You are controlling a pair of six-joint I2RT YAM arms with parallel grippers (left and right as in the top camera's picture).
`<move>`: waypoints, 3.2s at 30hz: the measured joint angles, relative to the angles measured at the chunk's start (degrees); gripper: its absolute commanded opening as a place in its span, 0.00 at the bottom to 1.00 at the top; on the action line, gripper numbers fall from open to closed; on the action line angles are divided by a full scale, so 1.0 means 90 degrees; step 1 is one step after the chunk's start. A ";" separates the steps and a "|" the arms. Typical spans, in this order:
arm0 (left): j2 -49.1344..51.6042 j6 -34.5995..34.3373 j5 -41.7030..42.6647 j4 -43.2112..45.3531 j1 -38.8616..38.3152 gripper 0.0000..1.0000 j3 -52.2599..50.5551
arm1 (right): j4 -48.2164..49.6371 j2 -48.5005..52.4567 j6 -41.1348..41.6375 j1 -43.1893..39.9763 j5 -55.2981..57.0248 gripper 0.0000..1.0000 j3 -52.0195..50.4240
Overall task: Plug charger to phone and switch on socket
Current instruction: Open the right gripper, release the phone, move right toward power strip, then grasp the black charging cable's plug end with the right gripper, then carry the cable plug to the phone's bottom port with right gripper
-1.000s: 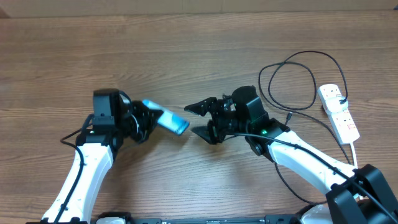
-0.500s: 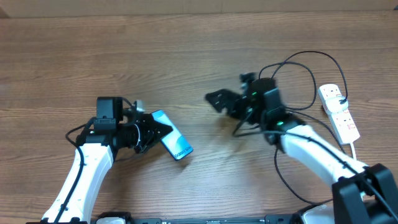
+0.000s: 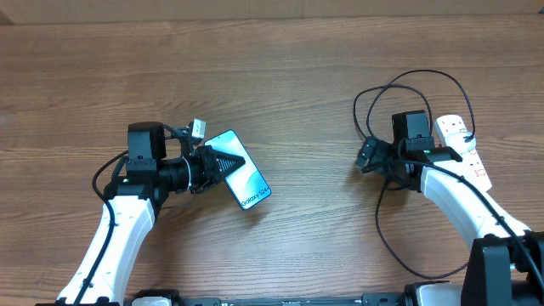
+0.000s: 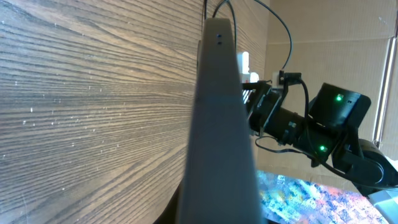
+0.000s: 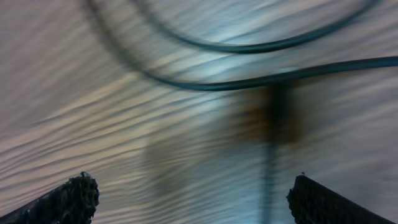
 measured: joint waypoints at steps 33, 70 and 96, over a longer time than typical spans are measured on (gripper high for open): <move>0.0000 -0.0270 -0.0126 0.0015 0.0000 0.04 0.0000 | 0.0862 0.0891 -0.0214 -0.0083 0.1003 0.21 -0.0199; 0.0000 -0.1732 0.1258 0.3878 0.0571 0.04 -0.0005 | 0.0325 0.1258 -0.3485 0.0284 -0.9260 0.04 0.0100; 0.2987 -0.3223 0.2696 0.6579 0.0561 0.04 0.0442 | -0.0311 -0.0512 -0.1948 0.1375 -0.6322 0.04 0.0134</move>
